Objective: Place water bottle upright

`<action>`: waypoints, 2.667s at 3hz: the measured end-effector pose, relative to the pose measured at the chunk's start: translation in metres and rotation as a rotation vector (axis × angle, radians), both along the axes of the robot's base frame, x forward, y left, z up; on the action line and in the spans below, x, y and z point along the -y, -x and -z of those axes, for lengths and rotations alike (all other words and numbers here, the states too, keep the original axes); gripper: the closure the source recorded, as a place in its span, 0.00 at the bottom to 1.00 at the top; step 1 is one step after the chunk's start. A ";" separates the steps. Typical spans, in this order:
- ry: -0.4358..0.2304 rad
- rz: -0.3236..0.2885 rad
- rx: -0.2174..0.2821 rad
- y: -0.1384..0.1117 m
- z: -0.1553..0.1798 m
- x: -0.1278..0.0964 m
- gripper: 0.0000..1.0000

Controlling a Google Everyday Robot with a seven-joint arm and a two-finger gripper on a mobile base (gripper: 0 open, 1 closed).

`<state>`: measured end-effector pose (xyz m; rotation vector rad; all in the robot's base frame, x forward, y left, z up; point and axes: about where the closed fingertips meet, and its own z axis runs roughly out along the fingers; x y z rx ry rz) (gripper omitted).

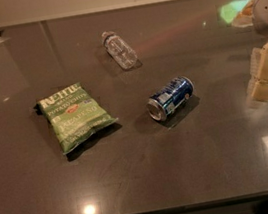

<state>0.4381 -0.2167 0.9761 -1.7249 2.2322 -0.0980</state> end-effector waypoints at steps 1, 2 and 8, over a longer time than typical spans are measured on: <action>0.000 0.000 0.002 0.000 0.000 0.000 0.00; -0.026 0.012 0.014 -0.018 -0.001 -0.007 0.00; -0.020 0.341 -0.175 -0.206 0.061 -0.141 0.00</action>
Offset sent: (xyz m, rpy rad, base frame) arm 0.0441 0.0152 -0.0015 0.0638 -0.0124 -0.0303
